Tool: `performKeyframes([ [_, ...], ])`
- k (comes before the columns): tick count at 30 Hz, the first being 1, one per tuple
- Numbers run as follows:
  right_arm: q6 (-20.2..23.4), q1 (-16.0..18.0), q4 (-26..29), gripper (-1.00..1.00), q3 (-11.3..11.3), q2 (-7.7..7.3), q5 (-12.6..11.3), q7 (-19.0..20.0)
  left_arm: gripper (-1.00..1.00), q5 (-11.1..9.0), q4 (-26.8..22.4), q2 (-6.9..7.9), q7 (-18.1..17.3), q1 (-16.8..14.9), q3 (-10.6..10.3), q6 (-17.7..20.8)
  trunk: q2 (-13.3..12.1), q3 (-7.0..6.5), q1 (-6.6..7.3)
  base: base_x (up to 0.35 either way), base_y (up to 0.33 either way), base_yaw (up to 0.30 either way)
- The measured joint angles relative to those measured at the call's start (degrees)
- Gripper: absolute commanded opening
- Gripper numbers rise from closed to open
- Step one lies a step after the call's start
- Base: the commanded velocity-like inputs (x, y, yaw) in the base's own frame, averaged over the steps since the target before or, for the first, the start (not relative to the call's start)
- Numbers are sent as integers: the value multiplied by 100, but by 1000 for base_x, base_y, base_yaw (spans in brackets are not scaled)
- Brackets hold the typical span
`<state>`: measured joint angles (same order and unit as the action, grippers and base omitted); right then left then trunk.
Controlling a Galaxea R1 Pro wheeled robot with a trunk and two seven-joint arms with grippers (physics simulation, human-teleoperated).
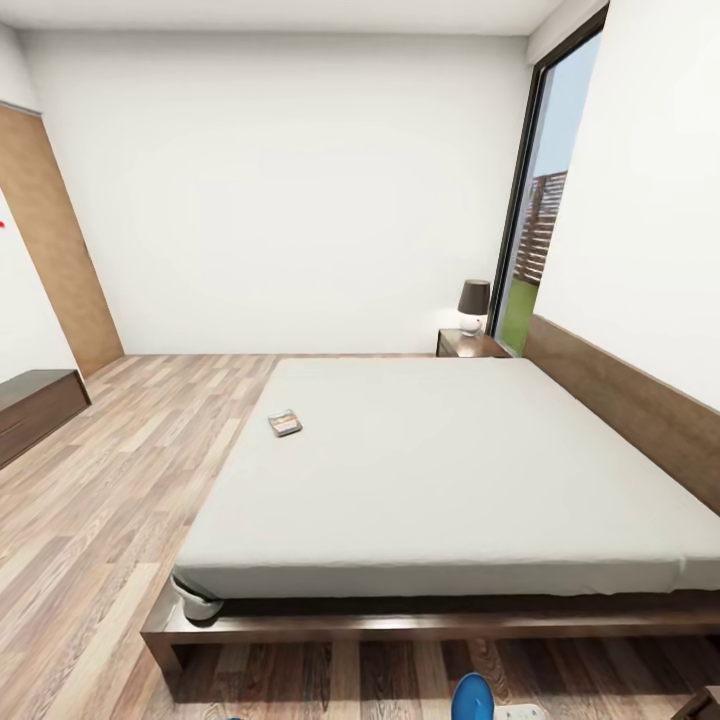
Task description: In the bedroom, move the book from the bed onto either nightstand, and place the two sandals side by side next to the bed.
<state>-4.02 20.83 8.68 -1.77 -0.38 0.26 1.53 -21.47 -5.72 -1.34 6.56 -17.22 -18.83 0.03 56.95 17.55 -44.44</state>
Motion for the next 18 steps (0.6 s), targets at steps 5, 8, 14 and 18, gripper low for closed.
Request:
performKeyframes([
  [5, 0, -2, 5, -100, 0, -2, 0, 1, -100, 7, -3, 0, 15, -24, -1, 21, 201, 90, -110, 0, 0, 0],
  [8, 0, -3, 6, -100, 0, 2, 2, 6, -100, 9, -4, 0, 18, -32, -1, 26, 321, 144, -176, 0, 0, 0],
  [14, 0, -1, 7, -100, 0, 6, 8, 9, -100, -8, -7, 4, -5, -71, 4, -20, 562, 252, -308, 0, 0, 0],
  [18, 0, 0, 7, -100, -4, 17, 8, 11, -100, -10, -12, 4, -8, -75, 15, -93, 723, 324, -396, 0, 0, 0],
])
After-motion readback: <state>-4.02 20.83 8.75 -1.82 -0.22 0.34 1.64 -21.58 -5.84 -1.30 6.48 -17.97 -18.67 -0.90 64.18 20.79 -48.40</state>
